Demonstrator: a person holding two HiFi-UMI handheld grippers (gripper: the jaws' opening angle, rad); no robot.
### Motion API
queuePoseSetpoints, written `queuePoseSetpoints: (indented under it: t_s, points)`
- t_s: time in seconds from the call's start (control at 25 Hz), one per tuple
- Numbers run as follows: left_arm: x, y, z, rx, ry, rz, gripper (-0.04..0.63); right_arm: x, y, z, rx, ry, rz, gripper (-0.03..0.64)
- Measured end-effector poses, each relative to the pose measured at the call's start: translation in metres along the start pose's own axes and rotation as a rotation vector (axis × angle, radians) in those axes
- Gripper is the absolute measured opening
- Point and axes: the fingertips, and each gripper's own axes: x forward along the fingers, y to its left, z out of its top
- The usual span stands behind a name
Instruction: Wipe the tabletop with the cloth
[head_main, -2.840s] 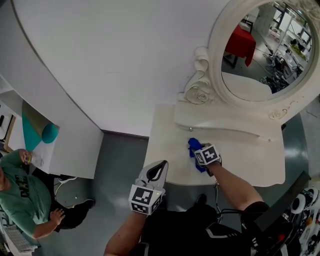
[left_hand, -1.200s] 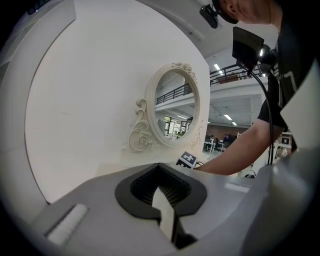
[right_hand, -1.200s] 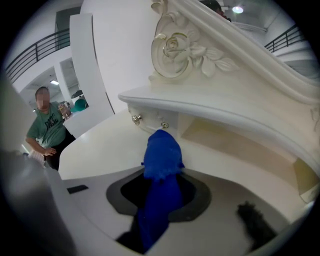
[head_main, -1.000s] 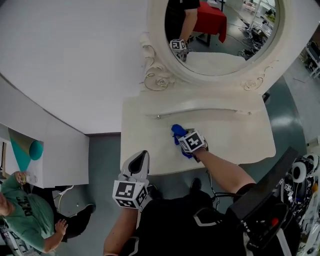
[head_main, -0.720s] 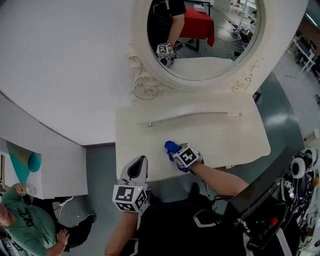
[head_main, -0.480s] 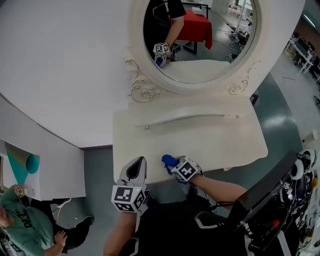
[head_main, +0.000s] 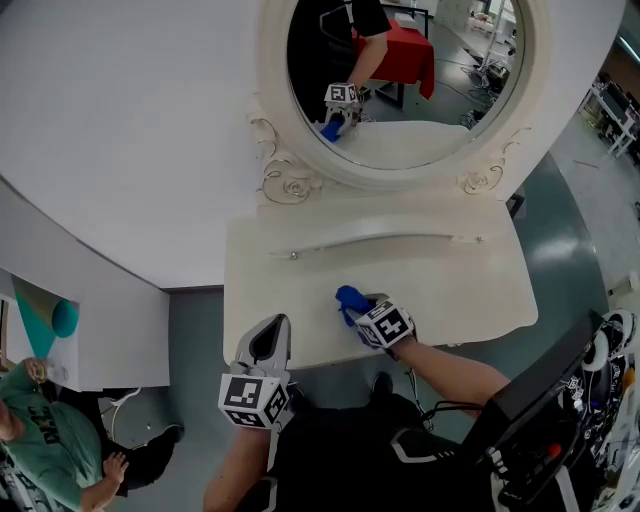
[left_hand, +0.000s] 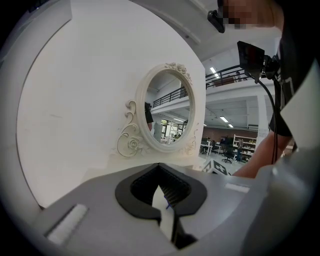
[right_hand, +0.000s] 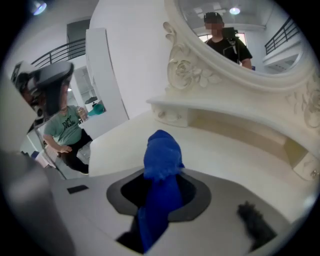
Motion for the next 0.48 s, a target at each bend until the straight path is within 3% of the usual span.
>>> queuePoseSetpoints:
  t_s: [0.24,0.48]
  points:
    - [0.0,-0.002,-0.003,0.0,0.017,0.025,0.008,0.029,-0.084,0.049,-0.035,0.016,-0.093,0.103]
    - [0.0,-0.005,-0.009,-0.009,0.033,0.035,0.008,0.052,-0.118,0.044,-0.029,0.082,-0.14,0.103]
